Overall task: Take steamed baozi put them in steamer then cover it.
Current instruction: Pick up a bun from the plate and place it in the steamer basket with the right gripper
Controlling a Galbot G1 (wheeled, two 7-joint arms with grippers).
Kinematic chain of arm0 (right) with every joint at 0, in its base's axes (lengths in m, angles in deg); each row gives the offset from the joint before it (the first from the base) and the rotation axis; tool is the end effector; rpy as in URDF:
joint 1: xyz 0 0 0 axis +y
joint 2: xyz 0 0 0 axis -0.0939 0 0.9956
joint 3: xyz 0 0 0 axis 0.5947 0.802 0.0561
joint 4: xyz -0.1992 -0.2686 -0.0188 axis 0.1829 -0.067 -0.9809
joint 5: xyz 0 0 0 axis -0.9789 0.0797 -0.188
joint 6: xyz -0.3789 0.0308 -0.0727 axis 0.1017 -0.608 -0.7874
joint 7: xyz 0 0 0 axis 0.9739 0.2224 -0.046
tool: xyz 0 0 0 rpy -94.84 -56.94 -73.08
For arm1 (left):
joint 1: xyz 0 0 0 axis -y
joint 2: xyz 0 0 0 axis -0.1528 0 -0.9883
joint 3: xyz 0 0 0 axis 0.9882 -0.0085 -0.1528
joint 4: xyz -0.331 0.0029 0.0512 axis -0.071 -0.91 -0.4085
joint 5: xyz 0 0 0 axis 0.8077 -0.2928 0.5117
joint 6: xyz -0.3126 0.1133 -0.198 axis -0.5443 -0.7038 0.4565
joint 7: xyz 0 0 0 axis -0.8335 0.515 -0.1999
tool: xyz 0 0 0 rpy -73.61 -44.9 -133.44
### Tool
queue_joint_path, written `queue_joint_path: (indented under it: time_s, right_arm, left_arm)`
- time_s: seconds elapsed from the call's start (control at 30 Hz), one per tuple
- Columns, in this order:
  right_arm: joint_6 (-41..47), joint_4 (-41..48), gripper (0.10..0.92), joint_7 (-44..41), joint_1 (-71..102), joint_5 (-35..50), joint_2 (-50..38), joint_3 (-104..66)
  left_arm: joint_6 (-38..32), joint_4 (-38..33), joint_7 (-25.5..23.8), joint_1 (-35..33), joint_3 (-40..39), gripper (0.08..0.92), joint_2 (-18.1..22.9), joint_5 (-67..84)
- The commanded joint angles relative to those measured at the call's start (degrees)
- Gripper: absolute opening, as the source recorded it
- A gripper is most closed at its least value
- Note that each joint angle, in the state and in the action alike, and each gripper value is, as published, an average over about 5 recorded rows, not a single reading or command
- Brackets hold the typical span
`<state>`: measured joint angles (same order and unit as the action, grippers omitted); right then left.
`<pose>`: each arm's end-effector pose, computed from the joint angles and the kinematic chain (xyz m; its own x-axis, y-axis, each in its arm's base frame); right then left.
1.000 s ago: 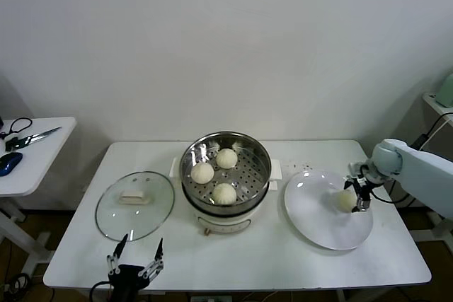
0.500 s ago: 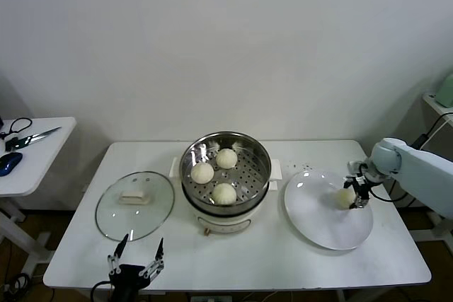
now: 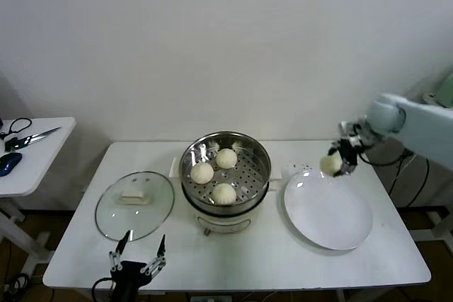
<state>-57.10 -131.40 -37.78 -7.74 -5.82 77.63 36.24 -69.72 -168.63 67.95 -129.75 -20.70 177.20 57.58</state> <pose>0.5631 -0.1259 -0.0578 -0.2332 -0.1863 0.9544 -0.9677 -0.0523 -0.2467 0.1253 0.0255 -0.3119 -0.9770 0.0375 0.2100 0.0621 0.9918 0.1119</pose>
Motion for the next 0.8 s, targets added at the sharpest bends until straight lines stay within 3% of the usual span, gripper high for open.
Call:
queue_joint_path:
  time_s: [0.03,0.27,0.8]
  right_arm:
    - [6.14,-16.11,0.696,1.71,-27.91,24.66,9.28,12.96]
    - [10.37,-16.63,0.696,8.29,-16.52,26.55,16.71,7.53]
    - [12.25,-1.83,0.696,12.45,4.81,14.01,26.47,3.63]
  left_arm:
    - [-0.05,0.16,0.05,0.01,0.05,0.823,0.19,0.01]
    - [0.24,-0.48,-0.11,0.15,-0.21,0.823,-0.33,0.17]
    - [1.01,-1.5,-0.08,0.05,1.76,0.823,-1.29,2.16]
